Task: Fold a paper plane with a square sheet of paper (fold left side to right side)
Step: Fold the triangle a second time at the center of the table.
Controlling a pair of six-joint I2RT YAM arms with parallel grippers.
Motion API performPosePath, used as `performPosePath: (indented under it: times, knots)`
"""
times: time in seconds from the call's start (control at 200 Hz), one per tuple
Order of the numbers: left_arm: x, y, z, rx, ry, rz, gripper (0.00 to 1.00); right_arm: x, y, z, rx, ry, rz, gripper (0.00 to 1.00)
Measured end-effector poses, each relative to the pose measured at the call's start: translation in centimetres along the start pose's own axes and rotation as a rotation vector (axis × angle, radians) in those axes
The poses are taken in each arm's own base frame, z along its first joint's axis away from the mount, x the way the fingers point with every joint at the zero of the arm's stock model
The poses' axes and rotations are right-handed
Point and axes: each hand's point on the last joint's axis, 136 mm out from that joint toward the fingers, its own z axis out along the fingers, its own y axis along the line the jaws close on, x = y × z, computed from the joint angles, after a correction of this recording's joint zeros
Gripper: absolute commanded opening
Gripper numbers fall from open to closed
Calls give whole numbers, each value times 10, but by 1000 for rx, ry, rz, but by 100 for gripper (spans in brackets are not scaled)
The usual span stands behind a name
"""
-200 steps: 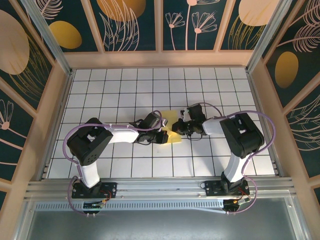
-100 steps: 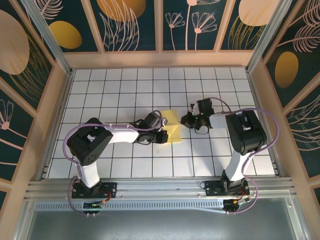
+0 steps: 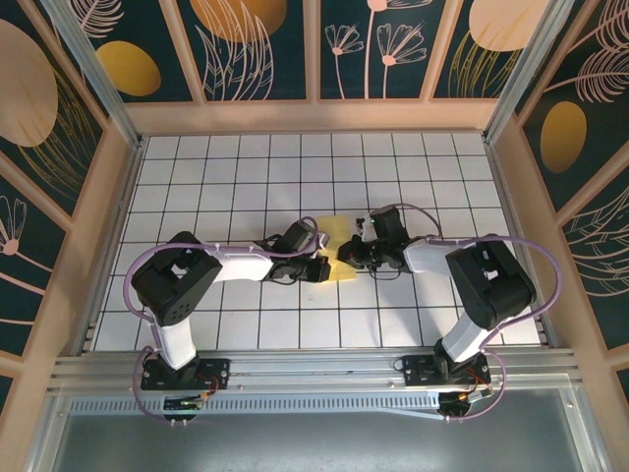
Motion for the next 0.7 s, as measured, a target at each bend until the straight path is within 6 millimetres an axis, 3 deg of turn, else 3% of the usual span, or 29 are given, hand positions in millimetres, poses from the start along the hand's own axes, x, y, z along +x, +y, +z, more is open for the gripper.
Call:
performPosePath:
  times: [0.701]
  knots:
    - [0,0,0,-1,2,-1,2,14,-12,23,11,56,48,0]
